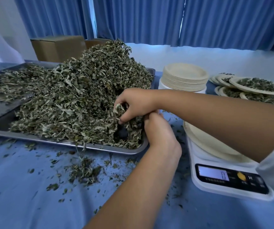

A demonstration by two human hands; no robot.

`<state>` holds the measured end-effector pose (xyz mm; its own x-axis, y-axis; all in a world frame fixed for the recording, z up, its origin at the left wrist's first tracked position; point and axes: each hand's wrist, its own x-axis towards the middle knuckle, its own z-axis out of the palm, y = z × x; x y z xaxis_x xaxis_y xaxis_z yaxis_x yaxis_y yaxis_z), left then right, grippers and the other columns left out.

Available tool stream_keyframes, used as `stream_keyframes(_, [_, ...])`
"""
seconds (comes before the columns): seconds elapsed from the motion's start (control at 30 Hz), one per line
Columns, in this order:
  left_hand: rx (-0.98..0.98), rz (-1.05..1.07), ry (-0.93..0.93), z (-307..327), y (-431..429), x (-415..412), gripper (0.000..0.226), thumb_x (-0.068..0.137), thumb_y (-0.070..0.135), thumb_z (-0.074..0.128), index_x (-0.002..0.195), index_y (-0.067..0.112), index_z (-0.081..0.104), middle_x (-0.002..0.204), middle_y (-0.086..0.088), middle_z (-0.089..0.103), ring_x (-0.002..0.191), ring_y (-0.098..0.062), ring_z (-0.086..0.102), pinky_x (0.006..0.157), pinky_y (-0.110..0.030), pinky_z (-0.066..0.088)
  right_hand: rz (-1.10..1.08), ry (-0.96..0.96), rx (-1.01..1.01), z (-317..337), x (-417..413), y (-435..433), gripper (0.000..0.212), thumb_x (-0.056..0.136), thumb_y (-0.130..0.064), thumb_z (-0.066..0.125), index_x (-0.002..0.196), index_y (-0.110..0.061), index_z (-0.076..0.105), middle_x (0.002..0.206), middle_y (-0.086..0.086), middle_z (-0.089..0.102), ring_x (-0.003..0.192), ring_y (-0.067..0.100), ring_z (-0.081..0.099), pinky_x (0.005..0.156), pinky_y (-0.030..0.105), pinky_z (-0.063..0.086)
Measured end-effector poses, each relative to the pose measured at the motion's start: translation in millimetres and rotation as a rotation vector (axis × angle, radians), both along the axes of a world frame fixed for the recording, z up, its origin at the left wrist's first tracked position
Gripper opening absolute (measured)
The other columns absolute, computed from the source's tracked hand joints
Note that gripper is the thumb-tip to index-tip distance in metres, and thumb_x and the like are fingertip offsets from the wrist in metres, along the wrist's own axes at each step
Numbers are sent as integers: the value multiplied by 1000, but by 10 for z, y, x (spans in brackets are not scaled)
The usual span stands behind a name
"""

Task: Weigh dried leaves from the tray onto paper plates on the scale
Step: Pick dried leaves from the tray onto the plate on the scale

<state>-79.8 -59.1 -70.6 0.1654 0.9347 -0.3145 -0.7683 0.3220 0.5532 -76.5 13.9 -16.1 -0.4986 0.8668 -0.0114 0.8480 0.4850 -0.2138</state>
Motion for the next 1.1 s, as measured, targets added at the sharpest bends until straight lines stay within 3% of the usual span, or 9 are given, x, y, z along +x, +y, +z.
stream_keyframes(0.1, [-18, -87, -77, 5, -18, -36, 37, 102, 26, 33, 126, 13, 57, 132, -2, 57, 125, -15, 51, 100, -26, 38, -22, 102, 8, 90, 34, 8, 26, 78, -27, 78, 98, -11, 72, 88, 3, 70, 73, 11, 58, 63, 20, 43])
stream_keyframes(0.2, [-63, -175, -193, 32, -55, -55, 33, 101, 26, 35, 109, 8, 62, 129, -9, 59, 125, -22, 51, 102, -32, 38, -49, 159, 4, 129, 72, 13, 29, 78, -29, 78, 98, -10, 71, 87, 5, 70, 71, 11, 56, 64, 26, 43])
stream_keyframes(0.27, [-99, -189, -240, 32, -47, -51, 34, 101, 26, 36, 102, 5, 63, 128, -12, 59, 126, -25, 51, 98, -33, 39, -59, 190, -3, 150, 106, 2, 30, 78, -31, 78, 98, -10, 71, 81, 2, 66, 64, 8, 52, 58, 22, 40])
stream_keyframes(0.43, [-123, -185, -323, 41, -31, -88, 42, 102, 27, 33, 115, -1, 61, 123, -14, 62, 120, -26, 55, 102, -37, 40, -104, 283, 4, 212, 219, -33, 24, 77, -29, 79, 92, -11, 72, 65, -11, 59, 53, -4, 48, 53, 12, 37])
stream_keyframes(0.53, [-119, -186, -367, 50, -31, -111, 44, 102, 30, 31, 112, -1, 60, 119, -15, 63, 114, -28, 58, 100, -39, 42, -122, 338, 8, 271, 270, -58, 18, 77, -28, 79, 84, -14, 70, 67, -10, 63, 57, -2, 52, 57, 13, 41])
stream_keyframes(0.8, [-119, -200, -420, 62, -20, -155, 48, 103, 31, 27, 115, -4, 57, 116, -19, 63, 109, -31, 59, 97, -42, 42, -185, 435, 15, 507, 429, -221, 19, 77, -26, 79, 90, -14, 73, 76, -8, 69, 65, -2, 59, 64, 11, 46])
stream_keyframes(0.93, [-113, -201, -437, 65, -15, -169, 49, 103, 30, 26, 122, -5, 53, 121, -21, 61, 119, -32, 54, 97, -43, 41, -226, 464, 53, 697, 647, -422, 14, 77, -29, 78, 84, -19, 70, 62, -20, 65, 57, -10, 57, 54, 4, 41])
stream_keyframes(1.03, [-108, -204, -423, 59, -25, -157, 49, 103, 30, 26, 126, -6, 51, 123, -22, 59, 121, -32, 53, 101, -43, 40, -257, 431, 72, 757, 840, -624, 19, 77, -34, 78, 75, -20, 66, 61, -16, 63, 56, -4, 56, 55, 8, 42])
stream_keyframes(1.1, [-109, -211, -419, 57, -30, -141, 50, 103, 30, 26, 125, -7, 51, 123, -23, 59, 121, -33, 53, 102, -44, 39, -292, 416, 99, 776, 983, -767, 22, 77, -37, 77, 79, -18, 68, 70, -8, 68, 64, 3, 60, 62, 14, 44])
